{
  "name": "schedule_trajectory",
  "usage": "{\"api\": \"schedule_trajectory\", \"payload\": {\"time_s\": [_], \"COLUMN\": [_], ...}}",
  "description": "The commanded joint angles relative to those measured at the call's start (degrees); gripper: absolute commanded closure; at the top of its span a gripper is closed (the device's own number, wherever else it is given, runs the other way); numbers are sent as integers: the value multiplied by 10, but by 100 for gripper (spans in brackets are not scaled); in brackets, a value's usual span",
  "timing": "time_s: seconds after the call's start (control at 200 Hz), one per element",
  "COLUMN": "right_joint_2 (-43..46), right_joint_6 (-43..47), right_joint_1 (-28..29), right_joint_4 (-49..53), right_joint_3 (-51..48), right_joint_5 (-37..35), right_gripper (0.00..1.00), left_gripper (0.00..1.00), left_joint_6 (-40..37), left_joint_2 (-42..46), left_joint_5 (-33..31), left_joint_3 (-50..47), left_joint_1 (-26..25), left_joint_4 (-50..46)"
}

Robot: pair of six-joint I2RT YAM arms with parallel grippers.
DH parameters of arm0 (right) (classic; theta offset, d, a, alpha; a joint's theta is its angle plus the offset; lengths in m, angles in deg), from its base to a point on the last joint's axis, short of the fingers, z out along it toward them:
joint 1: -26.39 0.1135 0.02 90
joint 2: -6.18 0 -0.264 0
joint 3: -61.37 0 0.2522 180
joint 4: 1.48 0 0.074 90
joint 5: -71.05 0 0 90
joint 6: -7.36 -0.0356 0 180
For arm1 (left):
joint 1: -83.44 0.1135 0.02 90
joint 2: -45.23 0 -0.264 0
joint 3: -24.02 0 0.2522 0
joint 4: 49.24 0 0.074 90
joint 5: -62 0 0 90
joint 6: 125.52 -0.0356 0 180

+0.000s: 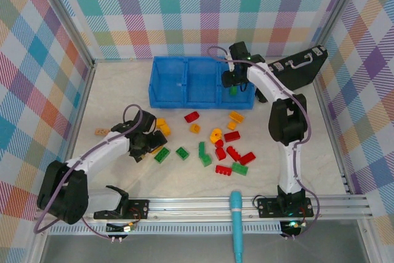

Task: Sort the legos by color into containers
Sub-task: Place the lego in the container, then pick up the lego from the middle-left of the table.

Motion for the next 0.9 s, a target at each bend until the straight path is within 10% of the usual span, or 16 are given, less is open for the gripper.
{"api": "schedule_trajectory", "payload": {"time_s": [0.0,0.895], "right_joint_2": [38,191], "right_joint_6": [3,-67], "right_joint_1": [1,1], "right_joint_4": [-19,-144], "right_joint_3": [-26,-246], "right_joint_5": [19,88], "right_gripper": [43,42], "left_gripper": [10,27], "left_joint_6": [32,54], "left_joint_2": [-20,-129], "left_joint_5": [-21,-45], "left_joint_3": [20,34], "left_joint_1": [-9,-26], "left_joint_4": [24,51]}}
